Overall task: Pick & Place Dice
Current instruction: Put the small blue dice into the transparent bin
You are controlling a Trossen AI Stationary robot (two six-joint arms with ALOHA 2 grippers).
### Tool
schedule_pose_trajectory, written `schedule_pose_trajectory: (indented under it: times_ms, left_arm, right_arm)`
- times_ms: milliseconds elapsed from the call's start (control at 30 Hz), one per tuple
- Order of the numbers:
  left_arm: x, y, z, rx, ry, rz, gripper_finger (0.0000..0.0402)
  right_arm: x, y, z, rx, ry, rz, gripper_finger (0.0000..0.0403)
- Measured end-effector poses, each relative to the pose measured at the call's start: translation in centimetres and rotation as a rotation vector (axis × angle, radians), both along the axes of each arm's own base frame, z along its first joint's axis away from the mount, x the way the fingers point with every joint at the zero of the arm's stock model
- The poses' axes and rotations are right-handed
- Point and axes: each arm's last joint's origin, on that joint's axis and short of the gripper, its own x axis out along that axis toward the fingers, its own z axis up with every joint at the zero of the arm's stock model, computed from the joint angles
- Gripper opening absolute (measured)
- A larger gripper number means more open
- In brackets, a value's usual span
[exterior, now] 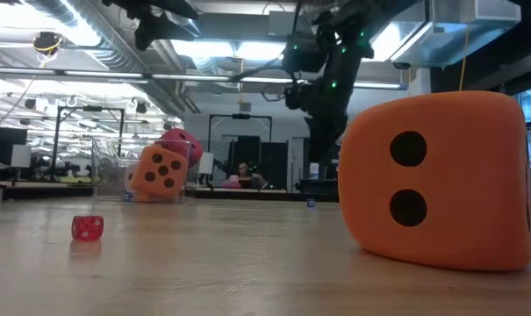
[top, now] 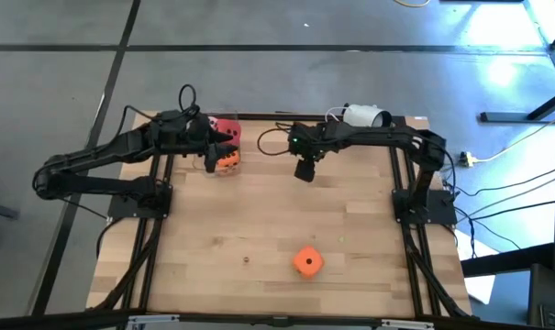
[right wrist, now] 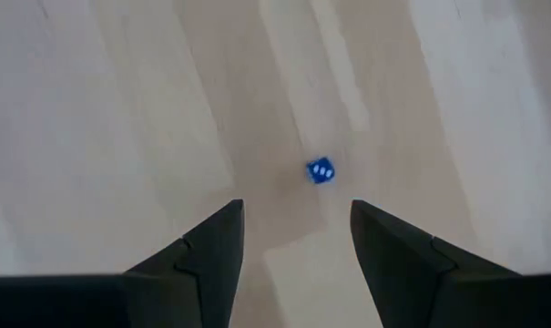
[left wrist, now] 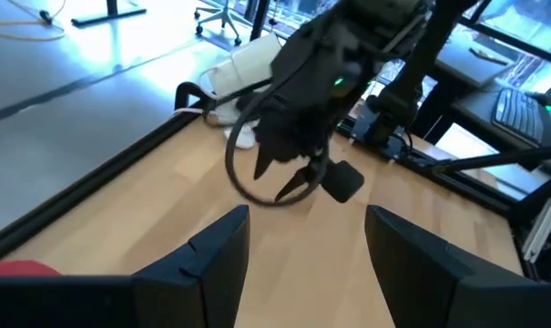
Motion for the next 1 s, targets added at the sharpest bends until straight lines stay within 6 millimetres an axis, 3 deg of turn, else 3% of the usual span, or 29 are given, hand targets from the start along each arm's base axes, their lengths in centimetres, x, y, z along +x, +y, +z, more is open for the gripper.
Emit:
schedule_pose_trajectory:
  times_ms: [200, 467, 1000]
  left_arm:
    - [0.0, 0.0, 0.0, 0.02, 0.008, -0.007, 0.021]
    - [0.0, -0.1, 0.0, 0.013, 0.005, -0.036, 0.021]
    - [0.0, -0.1, 0.0, -0.007, -0.002, -0.03, 0.021]
  right_arm:
    - [0.5, -1.3, -2.3, -0.038, 0.068, 0.156, 0.0201]
    - [1.0, -1.9, -4.9, -0.034, 0.133, 0.222, 0.0201]
    - [0.9, -3.7, -5.4, -0.059, 0.114, 0.227, 0.0201]
